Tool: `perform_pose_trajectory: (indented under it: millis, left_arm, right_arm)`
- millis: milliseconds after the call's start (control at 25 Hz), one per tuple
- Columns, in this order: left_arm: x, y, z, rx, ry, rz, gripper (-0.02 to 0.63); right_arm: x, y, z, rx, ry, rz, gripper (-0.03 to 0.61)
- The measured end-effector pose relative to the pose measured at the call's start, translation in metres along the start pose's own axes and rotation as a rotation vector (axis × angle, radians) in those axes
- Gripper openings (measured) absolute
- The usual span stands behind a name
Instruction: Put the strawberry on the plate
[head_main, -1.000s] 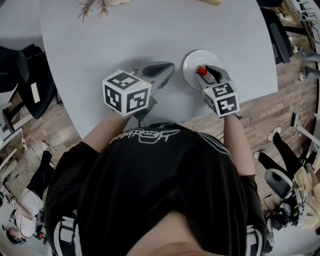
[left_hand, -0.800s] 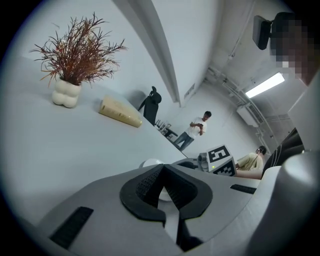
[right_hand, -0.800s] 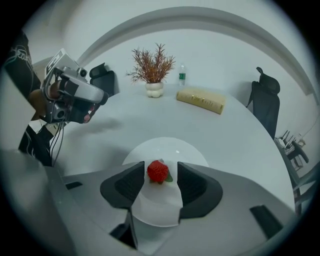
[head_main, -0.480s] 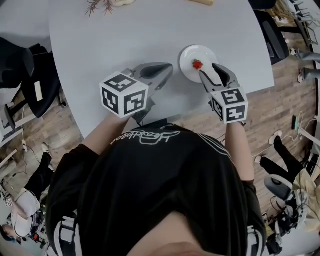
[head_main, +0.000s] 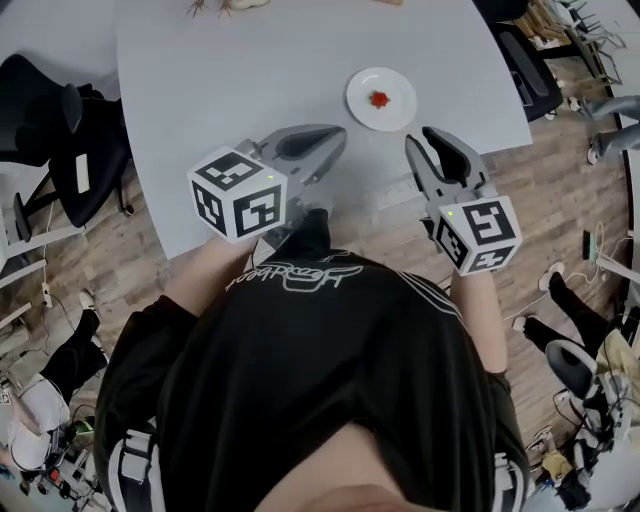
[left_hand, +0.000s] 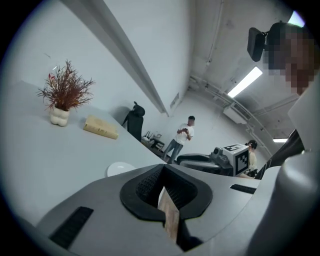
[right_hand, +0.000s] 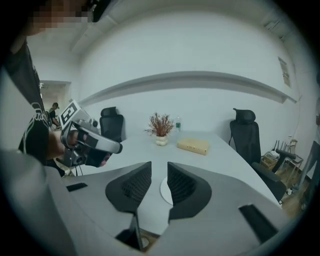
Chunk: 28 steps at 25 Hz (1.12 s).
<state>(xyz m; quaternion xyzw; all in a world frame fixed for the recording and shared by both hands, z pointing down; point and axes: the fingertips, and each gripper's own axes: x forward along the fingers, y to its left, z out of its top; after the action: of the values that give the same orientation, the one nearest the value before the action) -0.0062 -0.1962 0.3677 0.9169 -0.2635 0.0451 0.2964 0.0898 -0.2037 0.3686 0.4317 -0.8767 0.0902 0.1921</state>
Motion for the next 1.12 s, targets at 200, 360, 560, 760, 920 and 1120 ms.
perform_pose_trajectory:
  millis: [200, 360, 560, 760, 920, 1120]
  left_arm:
    - [-0.017, -0.064, -0.007, 0.095, -0.026, -0.034, 0.008]
    - [-0.031, -0.116, -0.015, 0.144, -0.048, -0.062, 0.008]
    - [-0.047, -0.175, -0.033, 0.19, -0.063, -0.093, 0.008]
    - [-0.06, -0.219, -0.055, 0.217, -0.057, -0.109, 0.008]
    - [-0.066, -0.243, -0.076, 0.218, -0.04, -0.109, 0.008]
    - [-0.069, -0.26, -0.091, 0.219, -0.036, -0.108, 0.008]
  right_arm:
    - [-0.066, 0.033, 0.019, 0.036, -0.163, 0.042, 0.034]
    - [-0.116, 0.061, 0.02, 0.02, -0.207, 0.073, 0.009]
    - [-0.167, 0.097, 0.009, -0.011, -0.218, 0.108, 0.009]
    - [-0.207, 0.119, -0.011, 0.052, -0.227, 0.124, 0.009]
    - [-0.231, 0.131, -0.03, 0.096, -0.213, 0.131, 0.009]
    - [-0.252, 0.143, -0.036, 0.093, -0.228, 0.145, 0.008]
